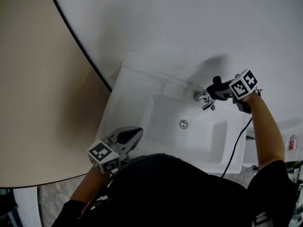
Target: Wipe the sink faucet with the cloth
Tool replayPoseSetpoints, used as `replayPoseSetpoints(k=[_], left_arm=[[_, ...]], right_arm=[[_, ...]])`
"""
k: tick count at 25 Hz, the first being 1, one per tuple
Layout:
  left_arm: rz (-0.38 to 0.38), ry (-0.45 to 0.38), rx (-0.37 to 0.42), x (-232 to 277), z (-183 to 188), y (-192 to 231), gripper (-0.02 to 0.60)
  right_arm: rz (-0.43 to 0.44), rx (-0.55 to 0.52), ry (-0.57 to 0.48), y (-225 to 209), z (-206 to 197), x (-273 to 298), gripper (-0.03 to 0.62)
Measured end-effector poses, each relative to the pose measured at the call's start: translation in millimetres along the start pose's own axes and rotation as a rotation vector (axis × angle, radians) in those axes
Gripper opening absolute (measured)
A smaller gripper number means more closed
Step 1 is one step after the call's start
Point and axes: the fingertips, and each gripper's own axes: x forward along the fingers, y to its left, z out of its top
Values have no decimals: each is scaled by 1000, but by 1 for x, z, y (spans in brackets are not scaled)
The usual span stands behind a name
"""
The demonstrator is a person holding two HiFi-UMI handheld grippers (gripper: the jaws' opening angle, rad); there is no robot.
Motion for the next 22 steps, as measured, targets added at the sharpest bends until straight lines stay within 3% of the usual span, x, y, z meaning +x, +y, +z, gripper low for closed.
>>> replayPoseSetpoints(k=[3,6,11,17,20,22], left_arm=[[-20,11,23,8,1,-12,-9],[-35,33,35,18,-1,-22,-9],[-43,52,42,28,-3,-32,-9],[-26,63,31,20,-14,-23,-9],[-8,40,4,16,-12,-16,-9],[-1,37,-15,11,-14,-12,-9]], right_arm=[[-46,-64,-72,20,-7,-1,127],[-138,-204,-73,39,-11,7,127],[-293,-460,-7,67,-22,29,127],[-391,-687,132,86,-42,72,127],[-421,-635,76,100,-49,86,127],[-347,-441,-77,113,-63,99,127]])
